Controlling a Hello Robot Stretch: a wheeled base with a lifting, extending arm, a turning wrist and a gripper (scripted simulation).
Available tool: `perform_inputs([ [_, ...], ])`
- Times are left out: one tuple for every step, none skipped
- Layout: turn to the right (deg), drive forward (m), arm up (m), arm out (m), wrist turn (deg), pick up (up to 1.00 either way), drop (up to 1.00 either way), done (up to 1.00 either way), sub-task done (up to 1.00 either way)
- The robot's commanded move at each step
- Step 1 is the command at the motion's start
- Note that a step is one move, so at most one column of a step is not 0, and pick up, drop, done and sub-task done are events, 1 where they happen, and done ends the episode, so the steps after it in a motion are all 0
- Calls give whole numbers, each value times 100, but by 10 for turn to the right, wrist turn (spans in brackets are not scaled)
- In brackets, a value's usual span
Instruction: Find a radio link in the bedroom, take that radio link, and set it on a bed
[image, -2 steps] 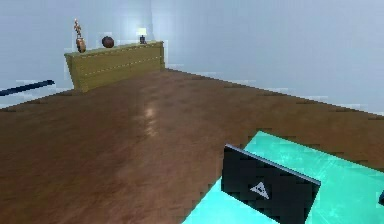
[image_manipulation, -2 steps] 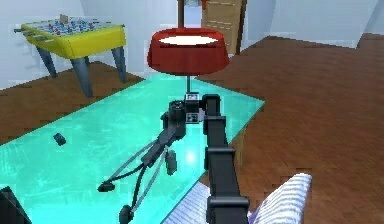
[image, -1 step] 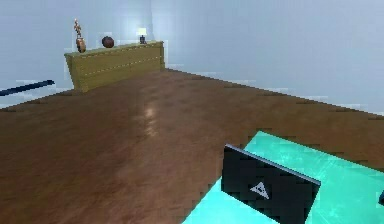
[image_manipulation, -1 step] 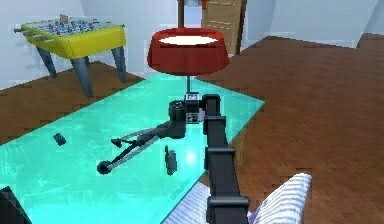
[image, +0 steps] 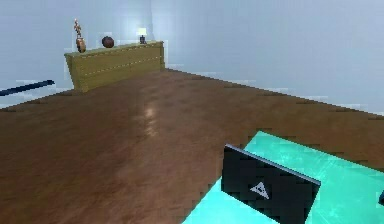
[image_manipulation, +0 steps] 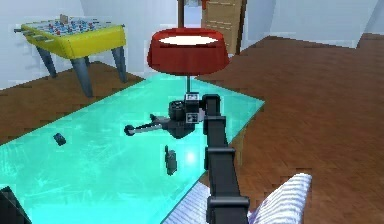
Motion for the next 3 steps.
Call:
perform_inputs([
  [0, 0, 0, 0, 270, 0, 0, 0, 0],
  [0, 0, -30, 0, 0, 0, 0, 0, 0],
  [0, 0, 0, 0, 0, 100, 0, 0, 0],
])
